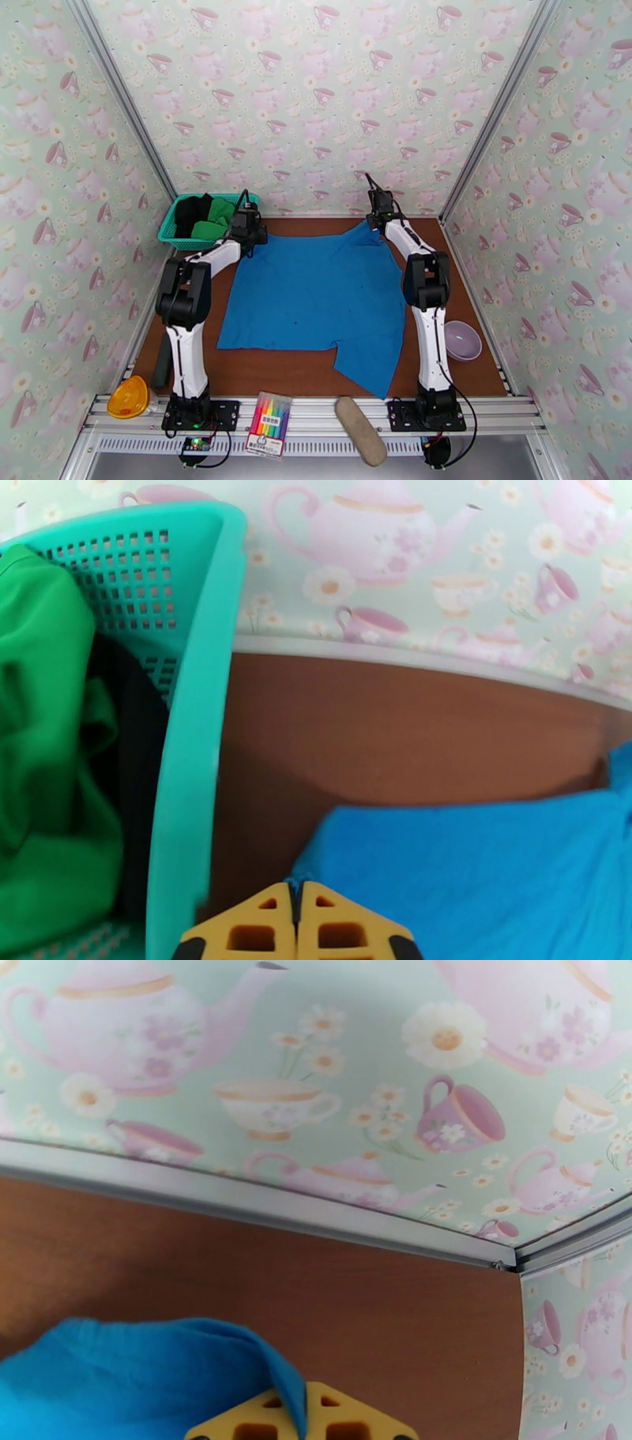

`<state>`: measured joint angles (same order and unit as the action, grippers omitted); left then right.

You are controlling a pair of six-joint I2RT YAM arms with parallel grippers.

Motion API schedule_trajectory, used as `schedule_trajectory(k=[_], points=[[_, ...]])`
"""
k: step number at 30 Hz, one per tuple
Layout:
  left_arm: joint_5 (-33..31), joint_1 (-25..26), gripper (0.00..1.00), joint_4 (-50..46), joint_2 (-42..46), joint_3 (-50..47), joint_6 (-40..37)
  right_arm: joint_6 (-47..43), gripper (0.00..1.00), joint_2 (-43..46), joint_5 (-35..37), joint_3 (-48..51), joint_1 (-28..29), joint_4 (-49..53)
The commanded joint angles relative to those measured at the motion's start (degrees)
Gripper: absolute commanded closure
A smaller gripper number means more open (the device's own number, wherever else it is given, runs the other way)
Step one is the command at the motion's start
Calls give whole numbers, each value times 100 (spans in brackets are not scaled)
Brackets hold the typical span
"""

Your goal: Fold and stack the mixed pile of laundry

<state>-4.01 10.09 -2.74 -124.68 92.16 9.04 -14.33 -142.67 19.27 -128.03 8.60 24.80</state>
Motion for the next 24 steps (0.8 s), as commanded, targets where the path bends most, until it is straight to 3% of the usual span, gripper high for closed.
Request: schedule_trajectory(k=[1, 7, 8, 11, 13, 15, 16, 20, 24], points=[[-328, -37, 100, -100, -423, 476, 59, 192, 100, -369, 255, -554, -56, 255], [-662, -24, 99, -396, -816, 1109, -4, 410, 100, -730, 395, -1141, -152, 451], [-679, -28, 93, -472, -877, 1226, -28, 424, 100, -739, 352, -1171, -165, 444], [-638, -18, 55, -646, -1011, 1445, -68, 422, 100, -801, 340, -1276, -165, 494], [-619, 9, 33, -634, -961, 1429, -69, 439, 88, -806, 371, -1312, -165, 559], [-596, 52, 17, -555, -790, 1344, -101, 456, 62, -763, 365, -1308, -173, 654], [-568, 79, 14, -525, -695, 1319, -141, 474, 55, -726, 351, -1306, -174, 705], [-522, 235, 5, -574, -78, 1313, -393, 626, 42, -355, 311, -1166, -175, 1058], [-566, 429, 0, -789, 895, 1257, -695, 1088, 24, 691, 267, -271, -166, 1450]])
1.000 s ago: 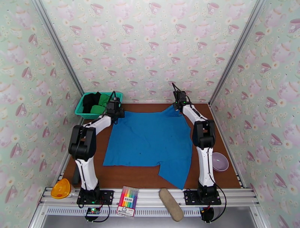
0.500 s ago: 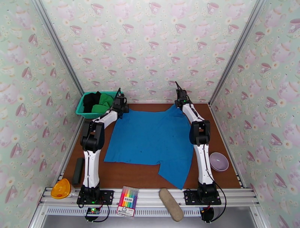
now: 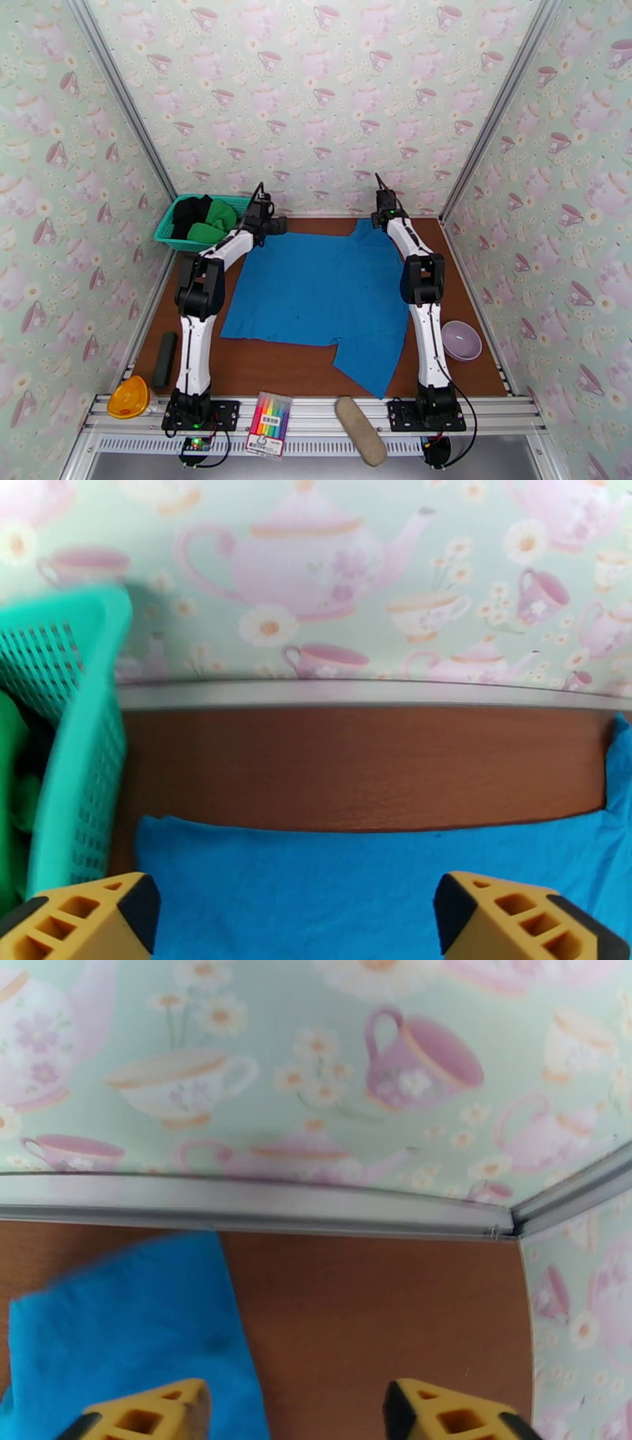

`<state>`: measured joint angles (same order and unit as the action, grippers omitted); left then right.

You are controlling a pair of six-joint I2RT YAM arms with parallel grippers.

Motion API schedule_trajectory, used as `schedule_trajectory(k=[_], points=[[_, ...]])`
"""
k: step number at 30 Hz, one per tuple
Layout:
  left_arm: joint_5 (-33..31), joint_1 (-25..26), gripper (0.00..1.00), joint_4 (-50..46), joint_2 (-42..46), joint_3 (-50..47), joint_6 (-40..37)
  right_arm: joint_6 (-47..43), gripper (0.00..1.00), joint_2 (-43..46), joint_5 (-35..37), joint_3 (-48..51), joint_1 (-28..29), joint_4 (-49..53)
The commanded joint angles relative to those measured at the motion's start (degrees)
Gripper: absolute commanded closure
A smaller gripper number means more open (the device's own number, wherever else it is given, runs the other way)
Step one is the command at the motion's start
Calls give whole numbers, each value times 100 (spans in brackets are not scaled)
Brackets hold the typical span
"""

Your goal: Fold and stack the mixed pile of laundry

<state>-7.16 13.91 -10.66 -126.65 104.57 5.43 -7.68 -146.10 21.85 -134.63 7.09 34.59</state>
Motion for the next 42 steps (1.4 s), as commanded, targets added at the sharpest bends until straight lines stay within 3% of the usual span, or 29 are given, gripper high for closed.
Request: schedule_trajectory(k=[1, 8, 11, 14, 18, 26, 34, 42], points=[[-237, 89, 0, -97, 1326, -4, -385, 600, 21, 1368, 21, 718, -15, 569], [210, 375, 0, -1171, 3067, -471, -325, 2205, 0, 4102, 51, 4030, -15, 1171], [335, 423, 0, -1513, 3767, -1004, -40, 2589, 3, 4694, -185, 5080, -15, 1298], [397, 483, 0, -1709, 4562, -1757, 333, 2723, 12, 4642, -559, 5621, -26, 1263], [385, 566, 1, -2165, 5438, -2520, 812, 2823, 26, 3883, -732, 5667, -25, 1318], [-33, 624, 2, -3231, 6147, -2999, 1301, 2848, 59, 2782, -559, 5210, -24, 1421], [-429, 622, 1, -4064, 6321, -3003, 1461, 2451, 61, 2075, 347, 4477, -297, 2084], [-556, 578, 1, -4545, 6281, -3316, 1724, 2084, 60, 2000, 372, 4099, -1021, 2243]])
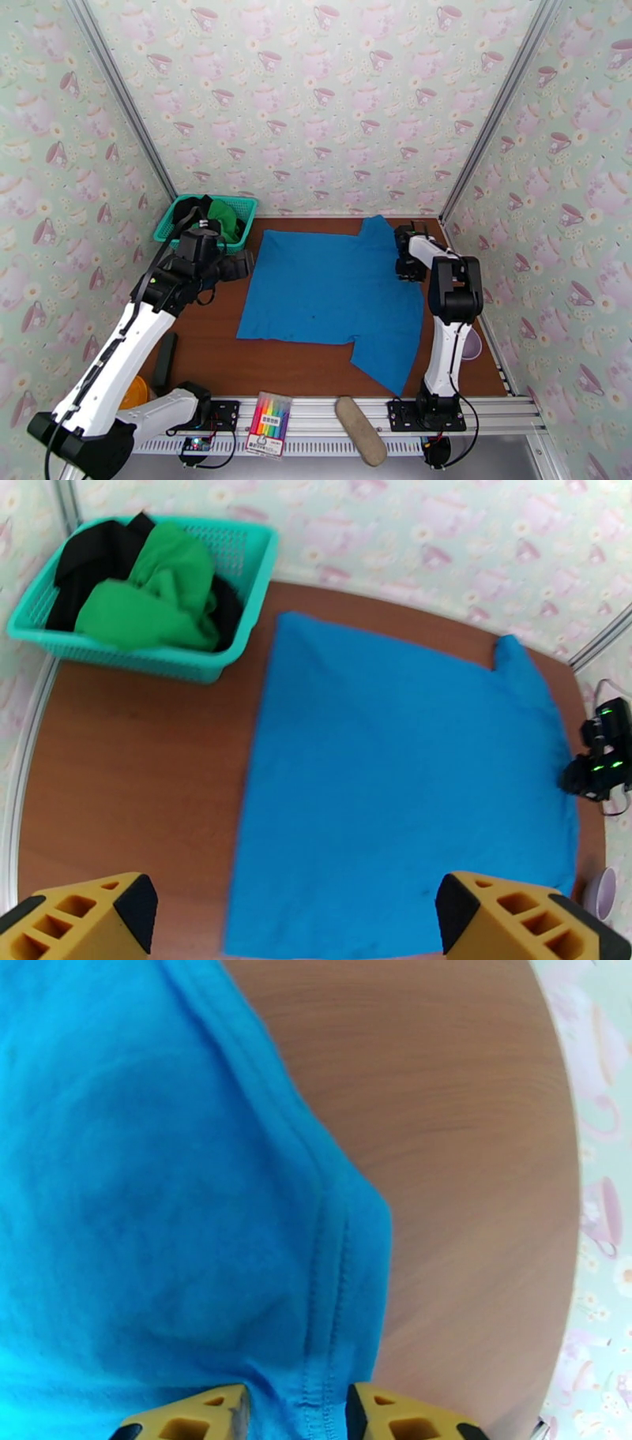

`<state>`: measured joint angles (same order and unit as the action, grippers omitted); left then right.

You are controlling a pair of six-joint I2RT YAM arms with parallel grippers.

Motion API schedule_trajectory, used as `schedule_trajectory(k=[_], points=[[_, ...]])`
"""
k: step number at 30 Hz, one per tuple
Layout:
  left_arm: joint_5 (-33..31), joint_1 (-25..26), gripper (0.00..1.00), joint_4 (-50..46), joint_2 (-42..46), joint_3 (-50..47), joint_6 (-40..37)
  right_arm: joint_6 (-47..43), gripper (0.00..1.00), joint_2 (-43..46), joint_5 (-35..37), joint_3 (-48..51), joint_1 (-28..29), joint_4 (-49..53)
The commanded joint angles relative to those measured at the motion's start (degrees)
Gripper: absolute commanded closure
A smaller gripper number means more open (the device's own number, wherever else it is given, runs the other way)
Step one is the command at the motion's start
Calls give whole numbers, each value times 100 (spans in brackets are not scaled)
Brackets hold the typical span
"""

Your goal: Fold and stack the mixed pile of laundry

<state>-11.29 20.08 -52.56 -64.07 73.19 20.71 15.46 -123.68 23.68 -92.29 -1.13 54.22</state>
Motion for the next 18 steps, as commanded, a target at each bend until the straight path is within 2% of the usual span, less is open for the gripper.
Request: schedule_trajectory(k=[1, 5, 8, 14, 18], points=[[-122, -34, 2, -382, -19, -259, 282, -286, 60, -262, 143, -193, -242, 271], [251, -36, 12, -439, -268, -624, 665, -426, 58, -313, -184, -389, -265, 237], [788, -9, 23, -442, -469, -986, 999, -490, 51, -71, -562, -380, -257, 125], [1601, 195, 31, -102, -684, -2107, 1637, -670, 31, 1361, -1352, 46, -183, -102], [2069, 299, 31, 803, -874, -2887, 2006, -772, 26, 2568, -1769, 450, 70, -155]])
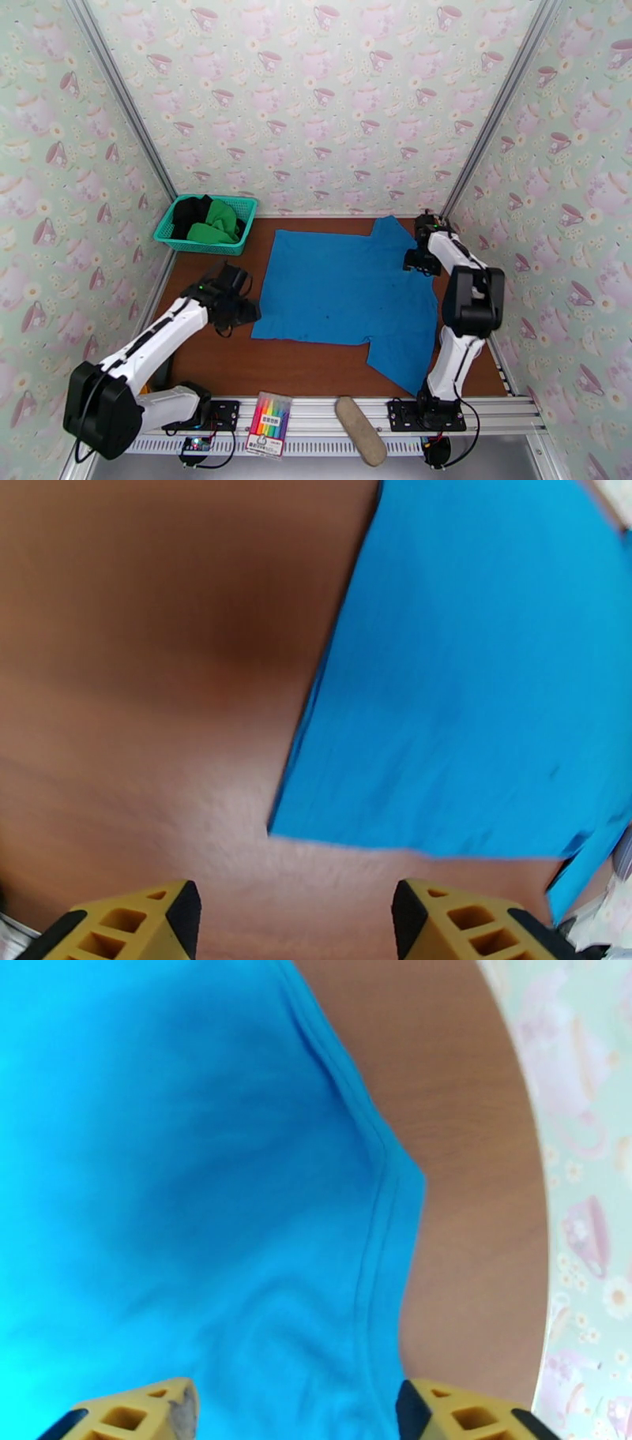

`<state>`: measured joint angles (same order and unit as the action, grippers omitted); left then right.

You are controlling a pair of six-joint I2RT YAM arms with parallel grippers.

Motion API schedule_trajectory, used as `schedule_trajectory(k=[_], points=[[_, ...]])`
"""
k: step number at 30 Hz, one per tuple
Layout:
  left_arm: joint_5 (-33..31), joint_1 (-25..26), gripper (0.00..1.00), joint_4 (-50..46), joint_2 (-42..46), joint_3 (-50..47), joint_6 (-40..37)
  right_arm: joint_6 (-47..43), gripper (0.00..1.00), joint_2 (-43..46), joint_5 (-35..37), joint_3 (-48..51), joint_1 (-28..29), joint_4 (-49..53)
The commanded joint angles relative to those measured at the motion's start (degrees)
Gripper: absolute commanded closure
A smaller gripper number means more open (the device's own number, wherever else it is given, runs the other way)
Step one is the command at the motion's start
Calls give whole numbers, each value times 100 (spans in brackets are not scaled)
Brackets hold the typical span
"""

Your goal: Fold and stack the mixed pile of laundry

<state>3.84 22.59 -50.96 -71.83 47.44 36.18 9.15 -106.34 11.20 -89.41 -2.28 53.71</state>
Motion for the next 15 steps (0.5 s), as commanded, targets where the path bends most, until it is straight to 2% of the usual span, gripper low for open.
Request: schedule_trajectory(k=[1, 8, 13, 15], points=[[530, 53, 31, 806, -161, -428, 570, -141, 26, 1113, -573, 276, 286, -114], [97, 53, 33, 1366, -890, -584, 931, -109, 28, 2292, -698, 984, 1084, -121], [-42, 70, 41, 1875, -1665, -474, 991, -76, 30, 2628, -725, 1364, 1400, -191], [-83, 94, 47, 1974, -1934, -411, 1021, -62, 31, 2701, -720, 1482, 1480, -190]])
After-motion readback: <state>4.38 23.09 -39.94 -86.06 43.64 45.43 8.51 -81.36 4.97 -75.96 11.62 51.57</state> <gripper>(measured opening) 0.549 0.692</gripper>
